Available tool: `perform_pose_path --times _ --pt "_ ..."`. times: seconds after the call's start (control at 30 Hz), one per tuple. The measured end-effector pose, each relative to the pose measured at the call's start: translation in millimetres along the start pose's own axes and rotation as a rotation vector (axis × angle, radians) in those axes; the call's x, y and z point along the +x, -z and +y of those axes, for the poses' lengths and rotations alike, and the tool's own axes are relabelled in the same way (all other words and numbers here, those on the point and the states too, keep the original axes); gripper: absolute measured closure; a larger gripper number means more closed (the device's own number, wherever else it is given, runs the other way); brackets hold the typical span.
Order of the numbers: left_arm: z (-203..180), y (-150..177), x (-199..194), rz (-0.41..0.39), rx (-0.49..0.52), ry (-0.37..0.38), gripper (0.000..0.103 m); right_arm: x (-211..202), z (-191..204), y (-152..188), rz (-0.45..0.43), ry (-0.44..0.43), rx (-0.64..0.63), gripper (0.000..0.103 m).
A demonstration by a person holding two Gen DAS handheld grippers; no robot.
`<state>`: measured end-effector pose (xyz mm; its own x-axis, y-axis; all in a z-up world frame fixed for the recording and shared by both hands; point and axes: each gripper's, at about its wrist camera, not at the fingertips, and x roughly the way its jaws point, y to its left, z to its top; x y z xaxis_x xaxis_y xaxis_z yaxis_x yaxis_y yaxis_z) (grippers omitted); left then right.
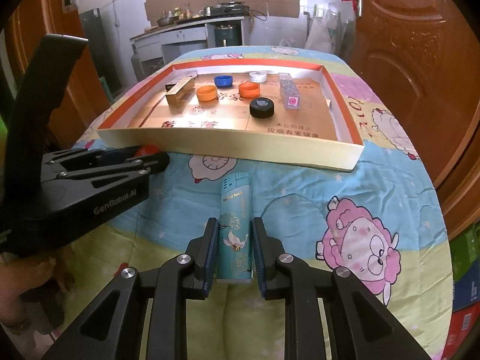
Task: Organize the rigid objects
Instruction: 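Carry the teal tube and red cap over the tray with both grippers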
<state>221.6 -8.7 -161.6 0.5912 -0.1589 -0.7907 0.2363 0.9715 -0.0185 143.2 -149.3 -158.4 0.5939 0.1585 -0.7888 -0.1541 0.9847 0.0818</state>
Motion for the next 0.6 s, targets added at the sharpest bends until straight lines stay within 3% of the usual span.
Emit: perform_pose_path --times 0.27,0.6 --pt "8.4 2.0 -4.9 -0.003 -0.064 0.035 0.072 -2.2 -1.9 0.2 -0.008 -0.006 0.007 0.081" --pt "-1.1 7.5 -38.2 -0.068 -0.048 0.039 0.072 -22.9 -13.9 -6.9 -0.06 -0.06 0.052 0.081"
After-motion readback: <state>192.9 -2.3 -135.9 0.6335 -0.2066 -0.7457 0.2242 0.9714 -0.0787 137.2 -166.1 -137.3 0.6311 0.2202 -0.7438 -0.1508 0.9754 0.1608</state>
